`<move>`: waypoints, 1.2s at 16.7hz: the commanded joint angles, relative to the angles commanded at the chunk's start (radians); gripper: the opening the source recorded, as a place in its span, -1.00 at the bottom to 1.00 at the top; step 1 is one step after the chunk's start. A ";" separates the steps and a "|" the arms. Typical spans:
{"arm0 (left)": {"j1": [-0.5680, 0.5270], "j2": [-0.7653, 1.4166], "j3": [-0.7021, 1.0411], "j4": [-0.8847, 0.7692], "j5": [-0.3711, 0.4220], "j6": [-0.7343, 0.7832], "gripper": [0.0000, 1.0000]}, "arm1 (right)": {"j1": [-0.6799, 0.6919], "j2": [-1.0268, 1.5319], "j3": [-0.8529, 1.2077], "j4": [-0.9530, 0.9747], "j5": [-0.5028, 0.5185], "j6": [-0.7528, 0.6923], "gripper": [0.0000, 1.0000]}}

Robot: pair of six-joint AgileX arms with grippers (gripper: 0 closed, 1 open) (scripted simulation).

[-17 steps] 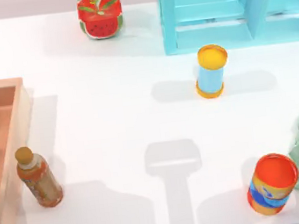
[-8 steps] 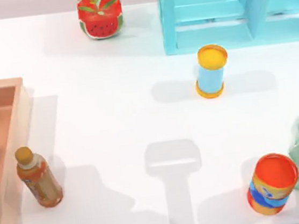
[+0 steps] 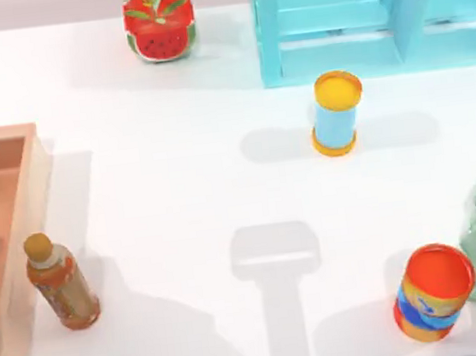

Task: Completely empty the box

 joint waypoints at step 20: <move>0.002 0.075 -0.189 0.266 0.000 0.004 -0.21 | 0.000 0.000 0.000 0.000 0.000 0.000 1.00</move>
